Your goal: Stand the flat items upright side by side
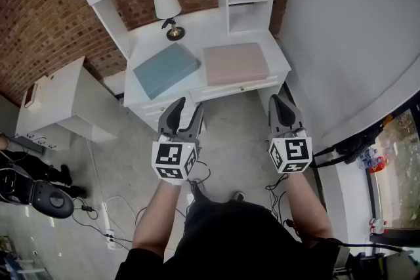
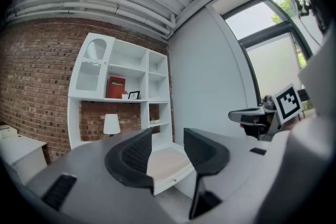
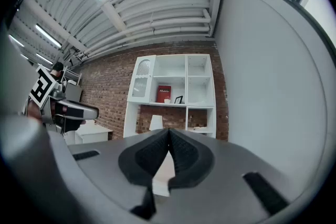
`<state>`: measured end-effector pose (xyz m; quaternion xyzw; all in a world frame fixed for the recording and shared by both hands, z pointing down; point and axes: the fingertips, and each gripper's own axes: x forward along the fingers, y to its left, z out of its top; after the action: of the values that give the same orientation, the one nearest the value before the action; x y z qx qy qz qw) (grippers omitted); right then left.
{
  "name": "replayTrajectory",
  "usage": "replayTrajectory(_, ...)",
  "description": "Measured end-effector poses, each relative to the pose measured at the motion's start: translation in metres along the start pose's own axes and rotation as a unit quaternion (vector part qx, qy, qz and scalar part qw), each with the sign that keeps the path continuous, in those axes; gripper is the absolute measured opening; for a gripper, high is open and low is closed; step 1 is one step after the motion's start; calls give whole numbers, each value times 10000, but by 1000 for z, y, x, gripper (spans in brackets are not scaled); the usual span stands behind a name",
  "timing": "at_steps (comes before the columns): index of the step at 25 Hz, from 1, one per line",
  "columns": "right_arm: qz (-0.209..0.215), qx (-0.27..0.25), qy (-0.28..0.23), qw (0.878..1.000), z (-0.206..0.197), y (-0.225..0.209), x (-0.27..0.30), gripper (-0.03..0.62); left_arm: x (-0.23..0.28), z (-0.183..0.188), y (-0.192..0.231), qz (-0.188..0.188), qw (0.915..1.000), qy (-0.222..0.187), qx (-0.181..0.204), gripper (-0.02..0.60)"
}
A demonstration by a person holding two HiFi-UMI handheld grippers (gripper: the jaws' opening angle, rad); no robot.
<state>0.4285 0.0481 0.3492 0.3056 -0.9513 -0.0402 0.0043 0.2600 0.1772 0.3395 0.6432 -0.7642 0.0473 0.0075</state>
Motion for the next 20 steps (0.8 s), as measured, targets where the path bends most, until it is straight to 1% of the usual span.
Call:
replayTrajectory(6, -52, -15, 36, 10000, 0, 0, 4, 0, 3, -2, 3, -59, 10000, 36, -10, 190)
replayTrajectory(9, -125, 84, 53, 9999, -3, 0, 8, 0, 6, -3, 8, -97, 9999, 41, -22, 190)
replayTrajectory(12, -235, 316, 69, 9992, -7, 0, 14, 0, 11, -6, 16, -187, 9998, 68, -32, 190)
replayTrajectory(16, -440, 750, 111, 9961, -14, -2, 22, 0, 19, -14, 30, -429, 9990, 116, -60, 190)
replayTrajectory(19, -620, 1094, 124, 9920, -17, -1, 29, 4, 28, -16, 49, -585, 9982, 93, -103, 190)
replayTrajectory(20, -712, 1141, 131, 9908, -17, -1, 31, 16, 32, -16, 57, -636, 9979, 82, -117, 190)
